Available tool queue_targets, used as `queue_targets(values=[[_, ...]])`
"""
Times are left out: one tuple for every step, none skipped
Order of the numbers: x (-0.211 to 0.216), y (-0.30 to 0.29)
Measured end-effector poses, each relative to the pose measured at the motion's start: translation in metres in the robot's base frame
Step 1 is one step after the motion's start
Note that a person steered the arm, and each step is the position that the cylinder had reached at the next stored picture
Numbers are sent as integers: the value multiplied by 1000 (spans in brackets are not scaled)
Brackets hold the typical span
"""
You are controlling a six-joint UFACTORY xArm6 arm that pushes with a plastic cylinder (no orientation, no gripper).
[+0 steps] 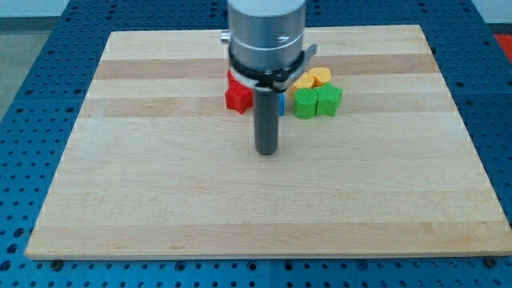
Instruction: Move red blocks into the group of blocks
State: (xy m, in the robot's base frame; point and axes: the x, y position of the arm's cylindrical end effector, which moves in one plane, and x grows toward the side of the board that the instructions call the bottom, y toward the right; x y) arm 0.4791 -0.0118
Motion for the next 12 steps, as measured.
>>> queue_targets(values=[[1,-37],[-33,-77],[-64,-79],[-92,-78],[-104,-59],[-98,-23],[-103,-24],[-112,-55],[-106,-102],[-118,-125],[-140,-110],[-106,-70]])
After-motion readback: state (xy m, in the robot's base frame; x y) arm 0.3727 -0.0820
